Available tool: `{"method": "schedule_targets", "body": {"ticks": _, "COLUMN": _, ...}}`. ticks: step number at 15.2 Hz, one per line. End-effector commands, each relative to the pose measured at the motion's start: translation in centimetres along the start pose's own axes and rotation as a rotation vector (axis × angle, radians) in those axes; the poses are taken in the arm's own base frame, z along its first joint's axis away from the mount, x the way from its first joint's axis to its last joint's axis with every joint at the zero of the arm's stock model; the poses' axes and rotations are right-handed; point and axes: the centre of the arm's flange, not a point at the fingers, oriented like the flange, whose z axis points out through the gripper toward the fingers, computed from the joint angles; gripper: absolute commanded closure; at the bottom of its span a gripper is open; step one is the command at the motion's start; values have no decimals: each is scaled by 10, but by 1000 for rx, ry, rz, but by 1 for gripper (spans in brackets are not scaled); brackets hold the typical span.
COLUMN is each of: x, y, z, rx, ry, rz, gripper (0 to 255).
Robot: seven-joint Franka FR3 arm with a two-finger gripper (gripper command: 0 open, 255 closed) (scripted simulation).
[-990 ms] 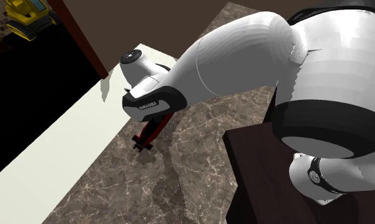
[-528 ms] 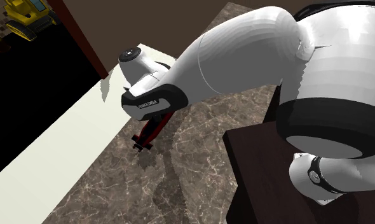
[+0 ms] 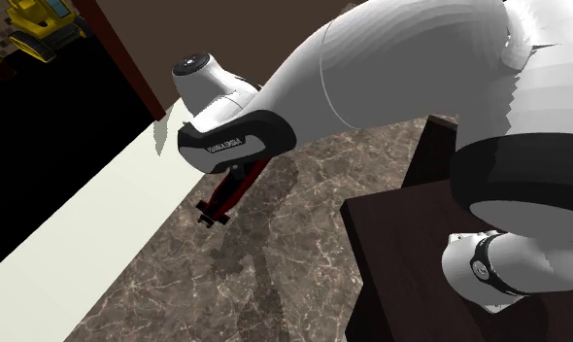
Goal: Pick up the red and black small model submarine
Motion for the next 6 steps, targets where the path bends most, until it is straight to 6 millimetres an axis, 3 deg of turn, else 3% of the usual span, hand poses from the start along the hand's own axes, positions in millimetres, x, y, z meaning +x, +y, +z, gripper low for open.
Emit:
{"method": "schedule_targets", "body": {"ticks": 1, "x": 0, "y": 1, "z": -12, "rx": -1, "ry": 2, "rz": 0, "gripper": 255}}
{"method": "schedule_targets", "body": {"ticks": 6, "x": -1, "y": 0, "z": -29, "rx": -1, "ry": 2, "rz": 0, "gripper": 255}}
